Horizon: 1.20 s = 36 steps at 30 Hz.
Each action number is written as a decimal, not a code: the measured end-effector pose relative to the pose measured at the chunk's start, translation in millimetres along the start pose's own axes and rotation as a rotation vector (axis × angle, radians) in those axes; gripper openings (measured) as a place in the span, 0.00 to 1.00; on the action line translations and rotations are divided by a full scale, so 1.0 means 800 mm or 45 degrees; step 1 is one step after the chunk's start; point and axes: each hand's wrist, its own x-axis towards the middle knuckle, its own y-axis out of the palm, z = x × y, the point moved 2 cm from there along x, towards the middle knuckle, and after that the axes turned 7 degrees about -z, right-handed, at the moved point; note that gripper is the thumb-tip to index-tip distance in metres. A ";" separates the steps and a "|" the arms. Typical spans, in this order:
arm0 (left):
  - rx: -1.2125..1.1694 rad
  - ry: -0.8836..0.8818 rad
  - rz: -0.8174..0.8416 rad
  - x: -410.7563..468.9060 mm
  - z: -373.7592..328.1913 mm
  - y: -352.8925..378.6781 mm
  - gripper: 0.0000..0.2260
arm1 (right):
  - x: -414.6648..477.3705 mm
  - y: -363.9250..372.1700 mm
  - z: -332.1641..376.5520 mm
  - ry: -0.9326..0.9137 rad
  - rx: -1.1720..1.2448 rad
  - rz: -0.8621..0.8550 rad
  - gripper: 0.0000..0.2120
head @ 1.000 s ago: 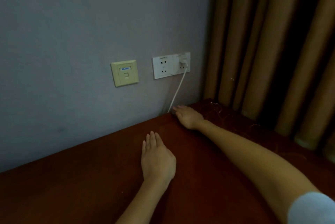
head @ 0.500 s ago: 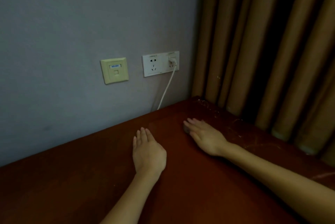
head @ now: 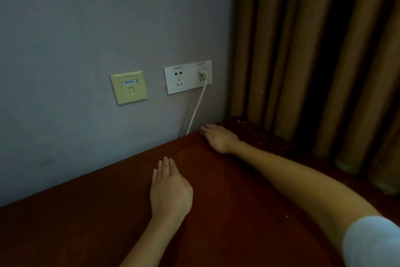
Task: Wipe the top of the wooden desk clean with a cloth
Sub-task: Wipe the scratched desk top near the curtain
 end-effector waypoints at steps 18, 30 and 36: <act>0.042 -0.065 0.021 0.011 -0.015 0.005 0.25 | -0.092 -0.019 -0.037 0.004 -0.052 0.016 0.23; 0.017 -0.040 -0.017 0.013 -0.012 0.008 0.25 | 0.033 -0.017 -0.068 0.155 0.059 0.011 0.24; 0.011 -0.045 -0.006 0.015 -0.012 0.008 0.25 | -0.011 -0.041 -0.138 0.461 0.023 0.057 0.25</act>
